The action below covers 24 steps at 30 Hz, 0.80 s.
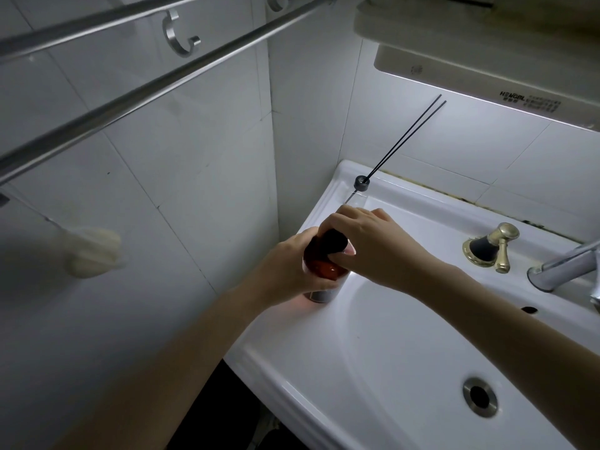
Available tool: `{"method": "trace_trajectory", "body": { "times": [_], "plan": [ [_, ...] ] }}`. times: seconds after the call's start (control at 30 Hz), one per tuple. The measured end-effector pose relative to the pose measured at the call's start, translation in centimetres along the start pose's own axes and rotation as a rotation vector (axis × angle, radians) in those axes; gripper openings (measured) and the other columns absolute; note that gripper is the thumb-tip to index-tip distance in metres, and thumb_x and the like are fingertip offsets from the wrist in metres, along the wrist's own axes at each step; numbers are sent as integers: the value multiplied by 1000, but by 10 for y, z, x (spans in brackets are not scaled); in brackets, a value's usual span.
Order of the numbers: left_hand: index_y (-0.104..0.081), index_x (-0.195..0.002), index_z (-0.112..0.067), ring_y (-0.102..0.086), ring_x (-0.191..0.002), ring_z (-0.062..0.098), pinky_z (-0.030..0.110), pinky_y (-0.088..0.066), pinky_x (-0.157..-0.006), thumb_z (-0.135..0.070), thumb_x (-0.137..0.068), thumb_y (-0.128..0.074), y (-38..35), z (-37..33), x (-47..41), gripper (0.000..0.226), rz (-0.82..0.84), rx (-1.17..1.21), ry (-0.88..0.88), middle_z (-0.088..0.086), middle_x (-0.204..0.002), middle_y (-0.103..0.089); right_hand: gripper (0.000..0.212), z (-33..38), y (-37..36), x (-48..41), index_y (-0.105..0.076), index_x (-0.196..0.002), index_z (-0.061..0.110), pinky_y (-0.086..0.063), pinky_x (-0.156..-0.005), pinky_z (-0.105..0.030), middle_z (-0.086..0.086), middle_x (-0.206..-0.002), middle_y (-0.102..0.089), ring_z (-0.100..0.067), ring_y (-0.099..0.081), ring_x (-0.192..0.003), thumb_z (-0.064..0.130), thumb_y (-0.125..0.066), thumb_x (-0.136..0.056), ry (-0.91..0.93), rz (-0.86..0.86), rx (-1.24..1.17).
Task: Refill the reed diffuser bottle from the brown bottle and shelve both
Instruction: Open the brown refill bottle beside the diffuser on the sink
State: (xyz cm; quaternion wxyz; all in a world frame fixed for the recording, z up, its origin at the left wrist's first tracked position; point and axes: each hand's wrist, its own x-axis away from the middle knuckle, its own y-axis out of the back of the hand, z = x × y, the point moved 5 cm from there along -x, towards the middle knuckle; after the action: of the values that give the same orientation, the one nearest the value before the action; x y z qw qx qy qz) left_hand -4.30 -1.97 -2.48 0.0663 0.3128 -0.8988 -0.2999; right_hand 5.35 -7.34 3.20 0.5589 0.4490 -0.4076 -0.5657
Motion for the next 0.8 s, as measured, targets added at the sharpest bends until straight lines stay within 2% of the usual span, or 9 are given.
{"method": "trace_trajectory", "body": {
  "times": [0.1,0.17,0.27,0.37,0.43,0.53,0.67,0.8],
  "plan": [
    [-46,-119,-16,-55,-91,14,2,-39,-70,-27,-62,-80,-2,3,0,67,0,0,-4,-5,-104,-60,24,-6,6,5,-57,-105,24,-32,-81,-24,4,-104,-59,-16,-52,-94,27,-60,-82,-29,-103,-113],
    [-40,-126,-18,-53,-103,14,2,-38,-79,-28,-63,-79,-5,8,0,75,39,27,17,-5,-116,-57,23,-11,8,10,-59,-102,23,-36,-72,-14,5,-100,-60,-6,-53,-81,28,-64,-80,-78,-125,-305],
    [-25,-139,-18,-44,-124,15,25,-39,-101,-37,-65,-77,-9,16,1,92,92,43,82,0,-139,-45,22,-14,4,20,-60,-98,24,-39,-59,-5,6,-95,-62,-2,-53,-72,20,-68,-78,-116,-107,-572],
    [-16,-142,-21,-35,-132,14,27,-32,-105,-39,-68,-74,-9,21,4,96,92,4,100,0,-147,-34,28,-13,-9,33,-58,-94,29,-43,-60,-10,12,-91,-61,-5,-56,-75,13,-71,-76,-132,-14,-696],
    [-14,-142,-22,-29,-135,13,25,-27,-106,-39,-69,-74,-8,25,7,96,82,-14,116,-2,-150,-29,28,-11,-19,40,-57,-90,29,-48,-64,-19,12,-87,-62,-10,-59,-77,12,-72,-74,-152,36,-746],
    [-18,-142,-19,-30,-133,10,18,-24,-102,-35,-70,-74,-5,34,11,93,51,-3,134,1,-149,-32,24,-7,-37,49,-58,-93,16,-51,-67,-25,6,-84,-64,-11,-62,-74,11,-72,-74,-157,91,-826],
    [-30,-138,-19,-38,-122,3,21,-30,-98,-36,-75,-69,-3,46,24,76,40,-30,146,3,-141,-43,25,1,-62,58,-61,-98,20,-42,-61,-9,0,-92,-68,-4,-60,-73,22,-72,-76,-107,158,-764],
    [-33,-136,-18,-40,-115,3,21,-32,-95,-34,-78,-66,-6,60,38,68,43,-80,196,2,-139,-46,26,6,-92,63,-60,-100,19,-45,-62,-9,8,-90,-63,-4,-59,-74,16,-70,-76,-148,172,-739]
  ]
}}
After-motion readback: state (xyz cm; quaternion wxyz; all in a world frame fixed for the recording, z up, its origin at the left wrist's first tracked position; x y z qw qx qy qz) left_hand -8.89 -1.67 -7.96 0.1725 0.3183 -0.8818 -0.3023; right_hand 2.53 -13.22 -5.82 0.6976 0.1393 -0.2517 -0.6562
